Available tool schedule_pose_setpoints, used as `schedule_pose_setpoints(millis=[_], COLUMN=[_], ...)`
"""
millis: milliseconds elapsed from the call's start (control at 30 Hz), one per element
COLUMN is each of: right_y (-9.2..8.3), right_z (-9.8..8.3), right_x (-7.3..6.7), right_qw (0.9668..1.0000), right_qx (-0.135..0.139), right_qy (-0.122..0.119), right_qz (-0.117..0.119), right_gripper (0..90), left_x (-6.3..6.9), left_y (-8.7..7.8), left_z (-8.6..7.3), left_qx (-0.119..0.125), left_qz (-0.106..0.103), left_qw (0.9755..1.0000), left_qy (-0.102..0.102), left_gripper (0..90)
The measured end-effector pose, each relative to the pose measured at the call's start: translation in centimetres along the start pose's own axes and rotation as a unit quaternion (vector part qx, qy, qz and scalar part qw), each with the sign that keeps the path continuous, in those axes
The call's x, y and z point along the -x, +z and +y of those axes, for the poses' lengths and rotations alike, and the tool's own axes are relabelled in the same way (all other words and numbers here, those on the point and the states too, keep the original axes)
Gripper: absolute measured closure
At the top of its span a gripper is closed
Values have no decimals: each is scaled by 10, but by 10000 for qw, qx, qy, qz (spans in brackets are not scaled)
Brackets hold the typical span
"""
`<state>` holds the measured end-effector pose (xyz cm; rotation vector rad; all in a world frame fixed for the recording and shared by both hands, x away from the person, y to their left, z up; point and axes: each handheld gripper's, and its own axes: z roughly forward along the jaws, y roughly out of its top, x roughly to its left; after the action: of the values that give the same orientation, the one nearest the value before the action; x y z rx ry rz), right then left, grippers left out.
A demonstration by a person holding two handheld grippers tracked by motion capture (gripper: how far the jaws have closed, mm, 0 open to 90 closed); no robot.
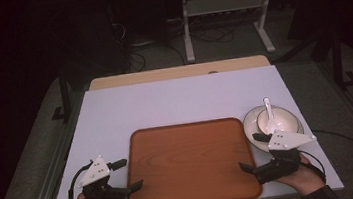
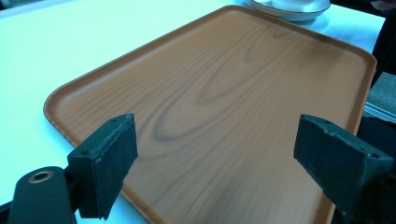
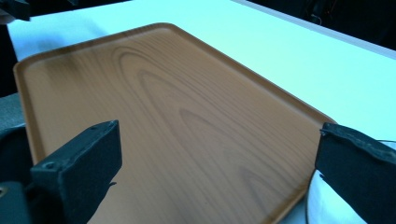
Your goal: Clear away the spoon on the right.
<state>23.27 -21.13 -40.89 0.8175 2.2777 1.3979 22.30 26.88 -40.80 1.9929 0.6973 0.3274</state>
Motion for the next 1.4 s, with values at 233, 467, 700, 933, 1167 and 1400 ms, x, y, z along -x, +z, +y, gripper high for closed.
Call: schedule_pose_setpoints(millis=[233, 467, 700, 933, 1167, 1400], right_y=[1, 2, 2, 2, 2, 6], right_z=[5, 12, 21, 27, 35, 42], right_x=[6, 10, 17, 25, 37, 46], right_qw=[9999, 9998, 9994, 9992, 9989, 9989], right_qx=[30, 125, 274, 330, 348, 292], right_qy=[25, 18, 58, 116, 168, 196], right_qz=[-135, -168, -178, -210, -254, -297], right_gripper=[0, 0, 0, 0, 0, 0], left_x=[0, -1, 0, 0, -1, -1], left_y=[0, -1, -2, -3, -3, -3], left_z=[0, 0, -1, -1, -1, -1], left_qx=[19, 32, 23, 33, 51, 51], left_qz=[20, 34, 64, 72, 72, 72], left_qw=[10000, 10000, 10000, 10000, 9999, 9999], left_qy=[-33, -31, -37, -37, -63, -56], left_gripper=[131, 131, 131, 131, 131, 131])
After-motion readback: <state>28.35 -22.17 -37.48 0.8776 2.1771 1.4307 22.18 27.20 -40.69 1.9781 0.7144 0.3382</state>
